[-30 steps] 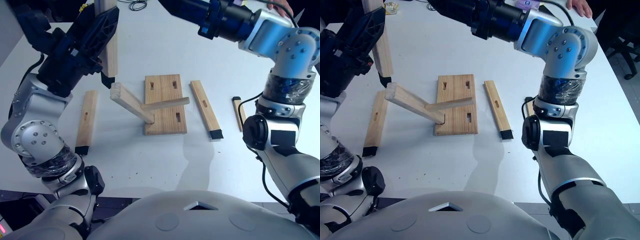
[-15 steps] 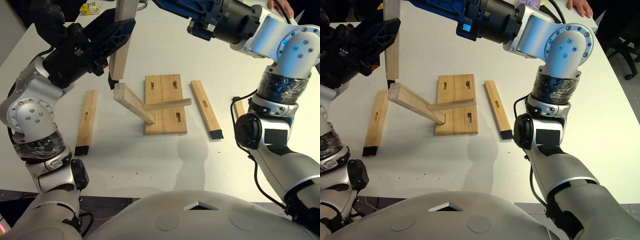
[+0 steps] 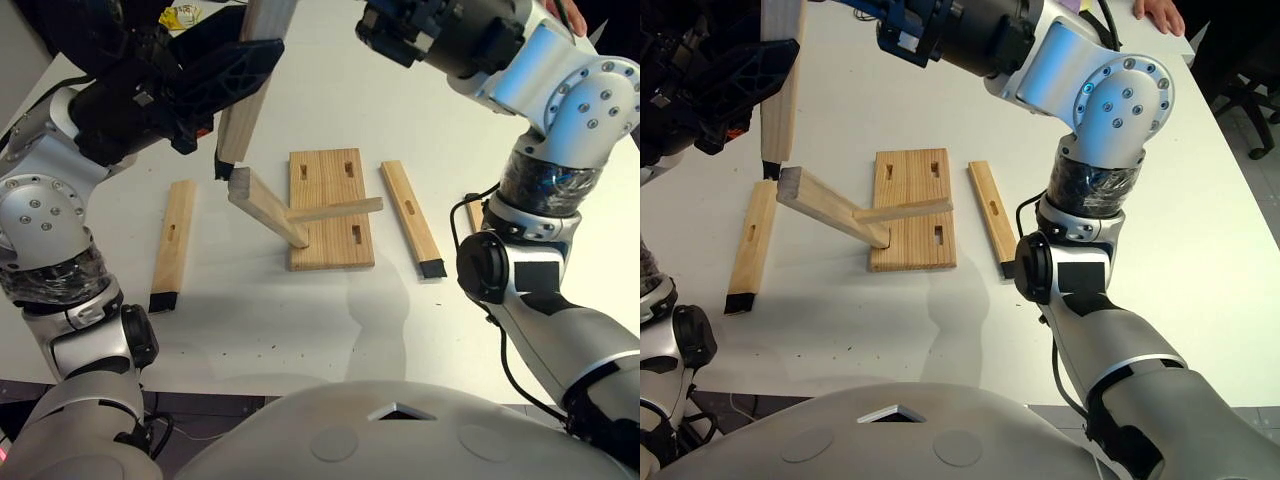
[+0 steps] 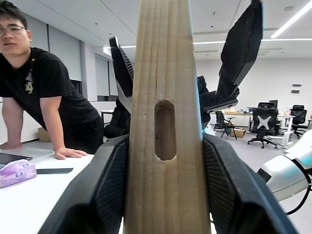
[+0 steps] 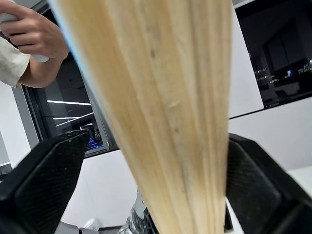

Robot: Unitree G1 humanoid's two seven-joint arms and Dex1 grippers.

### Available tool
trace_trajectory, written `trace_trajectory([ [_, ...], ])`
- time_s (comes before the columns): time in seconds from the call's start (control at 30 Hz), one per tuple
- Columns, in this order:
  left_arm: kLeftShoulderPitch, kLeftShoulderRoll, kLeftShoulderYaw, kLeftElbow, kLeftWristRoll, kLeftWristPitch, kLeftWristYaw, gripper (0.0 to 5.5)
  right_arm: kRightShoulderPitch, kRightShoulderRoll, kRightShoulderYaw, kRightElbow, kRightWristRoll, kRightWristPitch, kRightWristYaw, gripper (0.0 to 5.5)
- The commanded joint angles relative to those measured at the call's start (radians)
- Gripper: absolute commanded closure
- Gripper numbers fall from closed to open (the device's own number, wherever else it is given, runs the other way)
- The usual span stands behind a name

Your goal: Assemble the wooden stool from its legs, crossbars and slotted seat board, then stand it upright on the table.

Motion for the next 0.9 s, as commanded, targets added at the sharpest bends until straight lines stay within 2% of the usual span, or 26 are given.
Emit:
trace_trajectory([
  [0.03, -0.014, 0.021, -0.014, 0.020, -0.008, 0.011, -0.015, 3.45, 0.031, 0.024, 0.038, -0.054, 0.021, -0.059, -0.007, 1.65],
  [0.4, -0.017, 0.044, -0.040, 0.019, 0.007, 0.004, -0.042, 3.45, 0.091, 0.015, 0.136, -0.084, -0.052, -0.176, -0.032, 3.19],
  [0.87, -0.057, 0.045, -0.098, 0.042, 0.094, -0.015, 0.034, 3.45, 0.126, 0.010, 0.141, -0.090, 0.031, -0.166, -0.129, 3.23],
  [0.9, -0.058, 0.048, -0.099, 0.046, 0.088, -0.005, 0.038, 3.09, 0.125, 0.009, 0.140, -0.088, 0.036, -0.166, -0.133, 3.23],
])
